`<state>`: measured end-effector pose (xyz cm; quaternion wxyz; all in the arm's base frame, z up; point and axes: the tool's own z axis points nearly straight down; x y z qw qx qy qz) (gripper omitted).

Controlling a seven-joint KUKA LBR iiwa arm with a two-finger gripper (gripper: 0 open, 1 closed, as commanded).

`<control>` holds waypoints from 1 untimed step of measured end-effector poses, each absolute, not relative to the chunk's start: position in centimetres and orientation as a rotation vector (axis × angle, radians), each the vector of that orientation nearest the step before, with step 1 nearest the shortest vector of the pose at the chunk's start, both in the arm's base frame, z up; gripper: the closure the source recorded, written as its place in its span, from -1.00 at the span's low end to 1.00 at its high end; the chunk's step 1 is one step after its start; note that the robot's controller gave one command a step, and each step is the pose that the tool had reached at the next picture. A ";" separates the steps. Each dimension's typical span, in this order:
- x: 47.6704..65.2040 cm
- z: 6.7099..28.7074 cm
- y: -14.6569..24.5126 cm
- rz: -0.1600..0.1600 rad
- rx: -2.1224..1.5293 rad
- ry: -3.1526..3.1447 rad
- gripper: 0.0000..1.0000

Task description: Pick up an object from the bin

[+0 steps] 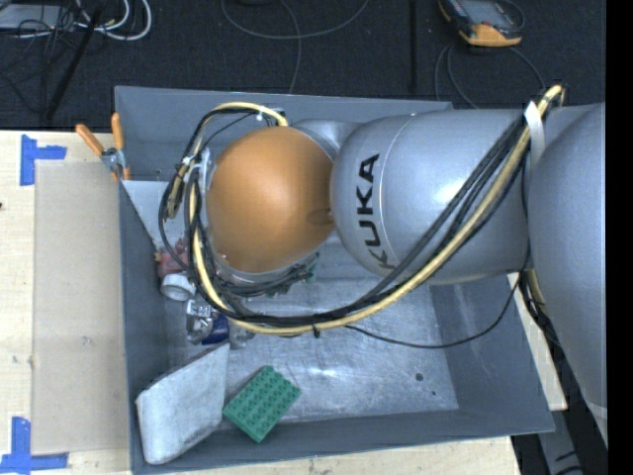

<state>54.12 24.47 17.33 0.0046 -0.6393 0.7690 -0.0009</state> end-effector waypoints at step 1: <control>53.3 25.0 23.5 -0.002 -2.000 2.413 1.00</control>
Offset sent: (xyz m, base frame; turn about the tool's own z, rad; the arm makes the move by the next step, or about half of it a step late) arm -0.0090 -0.0103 0.0721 -0.0022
